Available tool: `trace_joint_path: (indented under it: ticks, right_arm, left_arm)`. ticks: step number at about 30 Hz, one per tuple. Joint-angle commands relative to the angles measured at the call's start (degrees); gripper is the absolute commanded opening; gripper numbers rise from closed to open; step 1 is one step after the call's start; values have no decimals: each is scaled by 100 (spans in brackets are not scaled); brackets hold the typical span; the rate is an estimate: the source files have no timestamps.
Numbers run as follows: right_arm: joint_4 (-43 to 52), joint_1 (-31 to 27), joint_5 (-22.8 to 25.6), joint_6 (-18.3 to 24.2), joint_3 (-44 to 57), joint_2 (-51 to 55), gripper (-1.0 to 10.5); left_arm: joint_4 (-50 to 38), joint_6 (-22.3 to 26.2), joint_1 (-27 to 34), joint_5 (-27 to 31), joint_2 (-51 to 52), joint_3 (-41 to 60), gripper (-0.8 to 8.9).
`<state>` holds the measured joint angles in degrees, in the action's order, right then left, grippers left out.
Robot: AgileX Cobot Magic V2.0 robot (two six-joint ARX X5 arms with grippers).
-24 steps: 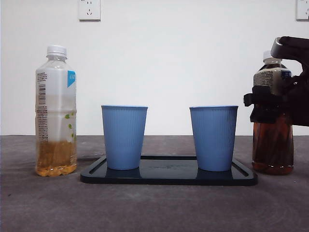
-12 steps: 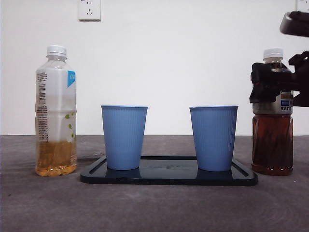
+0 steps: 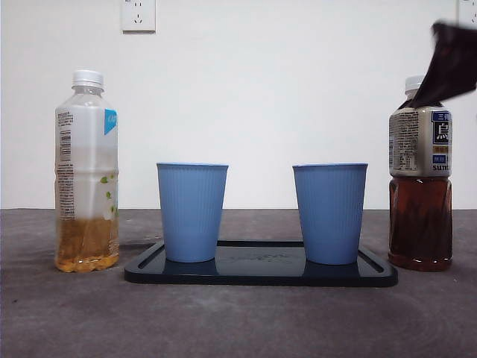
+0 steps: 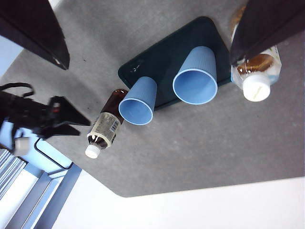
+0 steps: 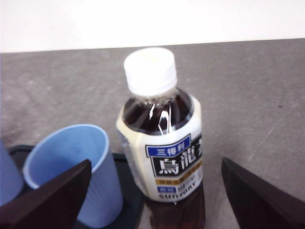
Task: Pour the drink into the cup
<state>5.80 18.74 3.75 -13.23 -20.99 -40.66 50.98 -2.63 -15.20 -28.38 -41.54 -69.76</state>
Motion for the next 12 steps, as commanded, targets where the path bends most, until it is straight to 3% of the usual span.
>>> trace_joint_path:
  ticks: [1, 7, 12]
  right_arm:
    - [-737, 33, -118, -328, -289, 492, 436]
    - [-2793, 33, -448, -304, -1172, 1224, 436]
    - [-4116, 33, -632, -219, -2031, 1473, 436]
  left_arm:
    - [-201, 109, -22, 13, 7, 240, 526]
    - [-1346, -262, -22, 380, 313, 1729, 523]
    - [-2616, -645, -22, 1010, 529, 3091, 523]
